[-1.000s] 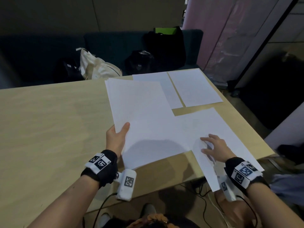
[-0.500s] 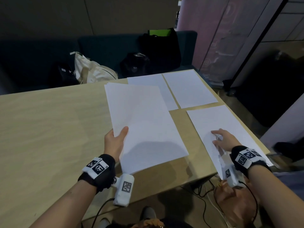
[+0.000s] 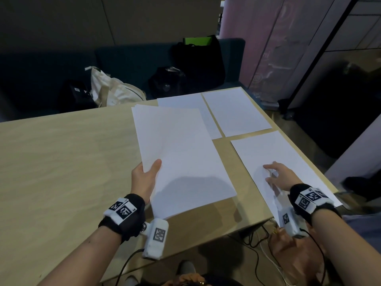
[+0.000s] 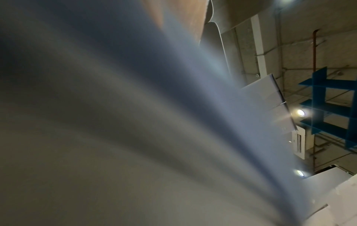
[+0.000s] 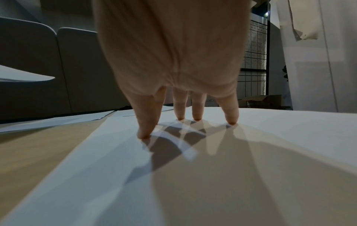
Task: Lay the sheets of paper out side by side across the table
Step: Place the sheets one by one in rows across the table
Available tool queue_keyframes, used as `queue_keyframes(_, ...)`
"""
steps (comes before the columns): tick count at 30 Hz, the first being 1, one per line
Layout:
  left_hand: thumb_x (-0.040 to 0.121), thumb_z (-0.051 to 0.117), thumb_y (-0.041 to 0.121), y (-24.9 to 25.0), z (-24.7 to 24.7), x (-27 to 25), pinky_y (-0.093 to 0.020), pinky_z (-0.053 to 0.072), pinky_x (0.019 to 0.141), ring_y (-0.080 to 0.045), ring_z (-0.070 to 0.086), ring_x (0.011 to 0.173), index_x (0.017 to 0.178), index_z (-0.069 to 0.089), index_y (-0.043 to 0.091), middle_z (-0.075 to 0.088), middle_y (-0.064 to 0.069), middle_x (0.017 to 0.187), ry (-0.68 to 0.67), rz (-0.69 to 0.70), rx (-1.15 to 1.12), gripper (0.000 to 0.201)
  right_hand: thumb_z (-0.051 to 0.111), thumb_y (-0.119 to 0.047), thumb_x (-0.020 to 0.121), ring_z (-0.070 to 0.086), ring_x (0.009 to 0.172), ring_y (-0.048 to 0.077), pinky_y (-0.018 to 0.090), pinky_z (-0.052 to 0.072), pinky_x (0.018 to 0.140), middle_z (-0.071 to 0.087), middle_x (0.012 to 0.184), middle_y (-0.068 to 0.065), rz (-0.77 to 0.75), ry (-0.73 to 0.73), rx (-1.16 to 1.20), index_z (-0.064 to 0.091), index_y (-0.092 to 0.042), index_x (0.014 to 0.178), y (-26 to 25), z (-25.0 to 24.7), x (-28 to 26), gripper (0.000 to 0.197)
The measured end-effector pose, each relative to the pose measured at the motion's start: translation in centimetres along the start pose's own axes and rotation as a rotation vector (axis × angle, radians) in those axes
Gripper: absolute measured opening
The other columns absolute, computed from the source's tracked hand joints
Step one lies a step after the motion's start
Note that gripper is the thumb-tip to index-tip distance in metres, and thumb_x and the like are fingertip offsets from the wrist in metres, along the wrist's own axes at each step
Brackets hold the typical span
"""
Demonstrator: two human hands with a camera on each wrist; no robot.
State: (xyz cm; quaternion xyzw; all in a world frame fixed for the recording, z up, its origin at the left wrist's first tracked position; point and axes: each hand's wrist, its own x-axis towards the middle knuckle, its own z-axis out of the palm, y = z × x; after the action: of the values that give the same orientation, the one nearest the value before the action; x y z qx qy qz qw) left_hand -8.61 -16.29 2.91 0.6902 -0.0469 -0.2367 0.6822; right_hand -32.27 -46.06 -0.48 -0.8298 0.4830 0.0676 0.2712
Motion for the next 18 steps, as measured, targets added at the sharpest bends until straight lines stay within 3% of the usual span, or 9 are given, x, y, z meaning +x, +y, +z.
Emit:
queue_keyframes(6, 0.09, 0.059, 0.013, -0.02, 0.17, 0.03, -0.033, 0.046, 0.092, -0.024, 0.061, 0.101, 0.117, 0.059, 0.002, 0.064, -0.008, 0.111, -0.009, 0.001, -0.004, 0.029, 0.062, -0.012, 0.088, 0.029, 0.142, 0.027, 0.037, 0.024, 0.115, 0.028, 0.155, 0.011, -0.011, -0.001, -0.001, 0.049, -0.019, 0.135, -0.08, 0.2, 0.29, 0.05)
queue_keyframes(11, 0.09, 0.059, 0.012, -0.06, 0.11, 0.06, -0.032, 0.045, 0.09, -0.024, 0.061, 0.099, 0.116, 0.06, 0.003, 0.064, -0.009, 0.11, -0.005, 0.005, -0.007, 0.027, 0.063, -0.013, 0.087, 0.029, 0.142, 0.028, 0.04, 0.025, 0.116, 0.029, 0.155, 0.011, -0.003, 0.009, 0.004, 0.05, -0.02, 0.134, -0.18, 0.22, 0.62, 0.049)
queue_keyframes(18, 0.09, 0.06, 0.015, -0.28, 0.15, 0.32, -0.037, 0.046, 0.098, -0.025, 0.061, 0.104, 0.119, 0.059, 0.003, 0.065, -0.009, 0.113, -0.007, -0.002, 0.005, 0.032, 0.063, -0.012, 0.087, 0.03, 0.141, 0.028, 0.04, 0.025, 0.116, 0.029, 0.154, 0.011, 0.002, 0.011, 0.015, 0.051, -0.02, 0.133, -0.21, 0.26, 0.78, 0.048)
